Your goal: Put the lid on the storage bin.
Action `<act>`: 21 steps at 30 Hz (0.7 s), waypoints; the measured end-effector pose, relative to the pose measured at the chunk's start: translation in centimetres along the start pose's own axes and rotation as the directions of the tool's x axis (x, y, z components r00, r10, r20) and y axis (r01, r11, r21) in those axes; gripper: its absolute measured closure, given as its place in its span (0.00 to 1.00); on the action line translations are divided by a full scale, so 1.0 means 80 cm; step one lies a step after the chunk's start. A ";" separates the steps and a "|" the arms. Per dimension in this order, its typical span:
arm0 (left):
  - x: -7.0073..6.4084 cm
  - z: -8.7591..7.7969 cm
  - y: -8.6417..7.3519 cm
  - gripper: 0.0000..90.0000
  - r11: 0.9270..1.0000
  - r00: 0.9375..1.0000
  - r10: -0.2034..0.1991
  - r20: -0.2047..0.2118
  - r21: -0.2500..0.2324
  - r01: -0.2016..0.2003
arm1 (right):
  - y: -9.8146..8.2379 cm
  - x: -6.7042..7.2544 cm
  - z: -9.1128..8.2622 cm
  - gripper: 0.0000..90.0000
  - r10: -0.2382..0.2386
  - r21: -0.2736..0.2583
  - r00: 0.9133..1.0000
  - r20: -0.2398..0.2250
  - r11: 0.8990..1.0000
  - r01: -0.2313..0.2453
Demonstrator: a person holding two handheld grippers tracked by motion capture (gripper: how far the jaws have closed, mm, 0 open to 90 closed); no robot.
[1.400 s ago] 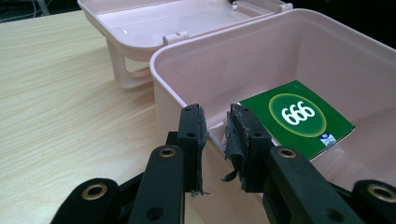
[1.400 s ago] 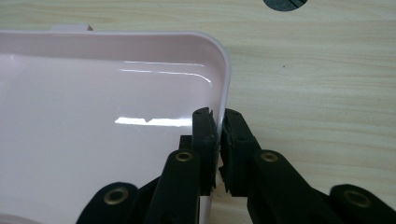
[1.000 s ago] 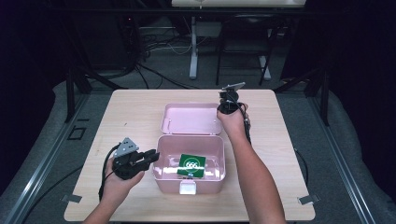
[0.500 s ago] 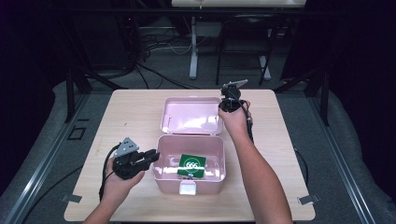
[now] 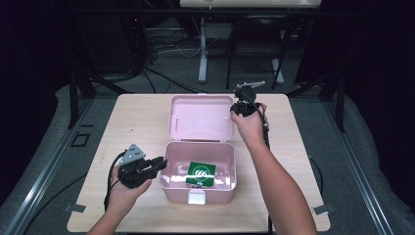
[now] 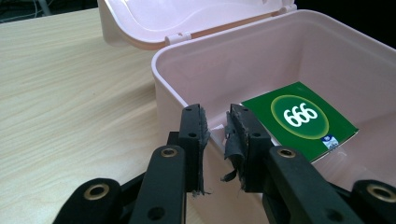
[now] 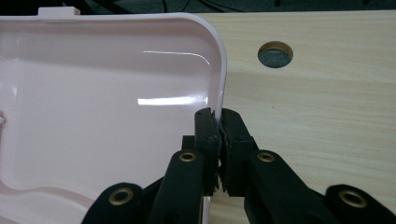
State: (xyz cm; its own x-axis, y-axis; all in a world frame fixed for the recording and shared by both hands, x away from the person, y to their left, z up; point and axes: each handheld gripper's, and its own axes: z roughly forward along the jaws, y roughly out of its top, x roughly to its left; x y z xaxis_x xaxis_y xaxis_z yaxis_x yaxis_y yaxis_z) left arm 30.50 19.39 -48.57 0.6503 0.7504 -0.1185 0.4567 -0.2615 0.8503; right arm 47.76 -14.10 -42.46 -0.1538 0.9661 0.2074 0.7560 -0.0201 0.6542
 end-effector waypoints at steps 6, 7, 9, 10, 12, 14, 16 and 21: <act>0.000 0.000 0.000 0.84 1.000 1.000 0.000 -0.001 0.001 0.000 | -0.001 0.002 -0.015 0.97 -0.017 -0.032 1.000 -0.014 0.999 0.016; 0.000 0.000 0.000 0.84 1.000 1.000 -0.001 -0.001 0.001 0.001 | -0.001 0.002 -0.017 0.97 -0.020 -0.036 1.000 -0.016 0.999 0.020; 0.000 0.000 0.000 0.84 1.000 1.000 -0.002 -0.001 0.001 0.002 | -0.002 0.003 -0.021 0.97 -0.026 -0.043 0.999 -0.022 0.999 0.025; 0.000 0.000 0.000 0.84 1.000 1.000 -0.002 -0.002 0.001 0.002 | -0.002 0.002 -0.023 0.96 -0.032 -0.046 0.999 -0.023 0.998 0.031; 0.000 0.000 0.000 0.84 1.000 1.000 -0.002 -0.001 0.001 0.002 | -0.003 0.003 -0.028 0.96 -0.036 -0.054 0.999 -0.031 0.998 0.034; 0.000 0.000 0.000 0.84 1.000 1.000 -0.004 -0.001 -0.001 0.004 | -0.004 0.003 -0.031 0.96 -0.041 -0.062 0.999 -0.035 0.997 0.039; 0.000 0.000 0.000 0.84 1.000 1.000 -0.004 -0.001 0.000 0.004 | -0.004 0.003 -0.035 0.96 -0.044 -0.069 0.998 -0.039 0.997 0.041; 0.000 0.000 0.000 0.84 1.000 1.000 -0.005 -0.002 -0.001 0.005 | -0.007 0.005 -0.043 0.96 -0.058 -0.082 0.997 -0.046 0.995 0.054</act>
State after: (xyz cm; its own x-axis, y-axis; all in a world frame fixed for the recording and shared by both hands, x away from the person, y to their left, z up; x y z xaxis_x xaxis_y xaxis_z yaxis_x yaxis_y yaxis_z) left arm 30.51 19.37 -48.57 0.6469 0.7528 -0.1216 0.4593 -0.2573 0.8502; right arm 45.11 -14.62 -40.23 -0.2265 0.9528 0.2022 0.6917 0.0111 0.7221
